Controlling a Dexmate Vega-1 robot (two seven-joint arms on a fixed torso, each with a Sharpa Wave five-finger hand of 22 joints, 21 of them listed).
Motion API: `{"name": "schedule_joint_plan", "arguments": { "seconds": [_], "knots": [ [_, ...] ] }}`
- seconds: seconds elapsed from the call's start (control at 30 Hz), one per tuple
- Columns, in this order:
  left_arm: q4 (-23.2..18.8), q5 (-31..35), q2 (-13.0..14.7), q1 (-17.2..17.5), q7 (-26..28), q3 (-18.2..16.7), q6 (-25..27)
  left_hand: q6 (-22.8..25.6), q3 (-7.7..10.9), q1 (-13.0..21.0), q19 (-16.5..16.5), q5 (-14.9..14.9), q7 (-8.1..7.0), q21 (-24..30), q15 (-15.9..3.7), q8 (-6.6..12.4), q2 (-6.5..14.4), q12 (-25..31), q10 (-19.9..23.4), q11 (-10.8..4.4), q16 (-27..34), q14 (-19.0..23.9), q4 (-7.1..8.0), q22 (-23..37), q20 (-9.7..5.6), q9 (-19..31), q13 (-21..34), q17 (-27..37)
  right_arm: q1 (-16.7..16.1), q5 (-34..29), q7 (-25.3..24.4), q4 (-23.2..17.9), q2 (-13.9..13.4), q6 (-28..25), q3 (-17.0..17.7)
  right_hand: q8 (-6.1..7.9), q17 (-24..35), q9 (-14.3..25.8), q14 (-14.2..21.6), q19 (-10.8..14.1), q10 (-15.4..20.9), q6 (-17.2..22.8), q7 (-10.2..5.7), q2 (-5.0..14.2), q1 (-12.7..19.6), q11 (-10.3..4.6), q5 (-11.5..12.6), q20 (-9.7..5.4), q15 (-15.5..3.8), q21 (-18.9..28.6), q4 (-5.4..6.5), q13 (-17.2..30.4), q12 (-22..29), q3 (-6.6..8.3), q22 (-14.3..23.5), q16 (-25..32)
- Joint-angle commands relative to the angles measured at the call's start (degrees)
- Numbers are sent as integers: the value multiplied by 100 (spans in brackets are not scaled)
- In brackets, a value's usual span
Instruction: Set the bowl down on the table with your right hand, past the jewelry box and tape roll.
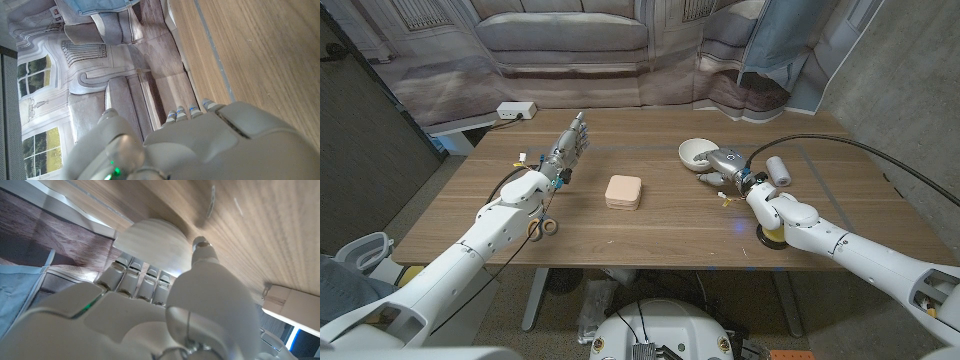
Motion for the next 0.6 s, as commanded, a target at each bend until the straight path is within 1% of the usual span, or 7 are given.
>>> {"name": "schedule_joint_plan", "arguments": {
  "seconds": [0.03,0.23,0.3,0.33,0.4,0.53,0.6],
  "knots": [
    [52,-8,-9,-8,-36,0,-27,-68,-38,59,-331,2,9,18,21,33,18,24,-141,4,29,-285,28,11,-126,14,18,19,10,4,-96,43,-12,-14,-42,60,9,6,142,119,154,133,-22,33,86,-28,-34,-522,-865,27,-9,8,63,40,33,55],
    [87,-5,-31,-34,-47,15,-32,-59,-44,61,-330,1,11,19,25,37,21,24,-140,-3,30,-283,28,11,-127,14,18,19,10,-1,-143,43,-33,6,-45,98,2,5,475,284,371,402,-97,96,195,-76,-94,-562,-916,69,-22,3,83,78,35,87],
    [108,-6,-43,-41,-56,19,-44,-60,-47,61,-333,1,10,18,22,37,22,23,-143,2,28,-287,29,11,-126,14,18,19,14,-11,-171,52,-34,17,-50,96,5,4,601,362,441,457,-110,130,229,-102,-114,-577,-919,92,-21,2,89,95,36,105],
    [120,-5,-47,-44,-63,22,-50,-58,-48,62,-334,0,10,18,23,37,23,24,-141,2,29,-286,29,11,-129,14,18,19,15,-13,-164,48,-36,16,-53,89,3,4,659,379,534,488,-121,134,254,-98,-134,-586,-926,92,-26,2,106,100,36,99],
    [138,-11,-57,-47,-73,26,-57,-57,-50,62,-334,0,6,18,21,37,24,24,-142,6,30,-282,29,11,-128,13,18,19,19,-36,-178,53,-35,12,-62,96,9,3,767,451,579,564,-150,181,297,-124,-151,-615,-946,113,-27,2,103,125,37,115],
    [157,-11,-63,-42,-75,30,-60,-61,-54,63,-332,-1,7,19,23,36,26,24,-143,4,30,-282,29,11,-125,14,18,19,37,-51,-198,76,-43,65,-80,77,8,2,812,591,594,581,-159,202,351,-137,-176,-645,-959,162,-41,2,85,144,40,97],
    [157,-20,-67,-25,-69,18,-80,-59,-56,64,-331,-1,5,20,21,37,27,24,-142,3,29,-284,29,11,-128,14,18,19,41,-53,-202,84,-39,71,-83,62,10,3,826,693,595,590,-170,233,408,-141,-194,-697,-966,199,-55,2,67,169,44,79]
  ]
}}
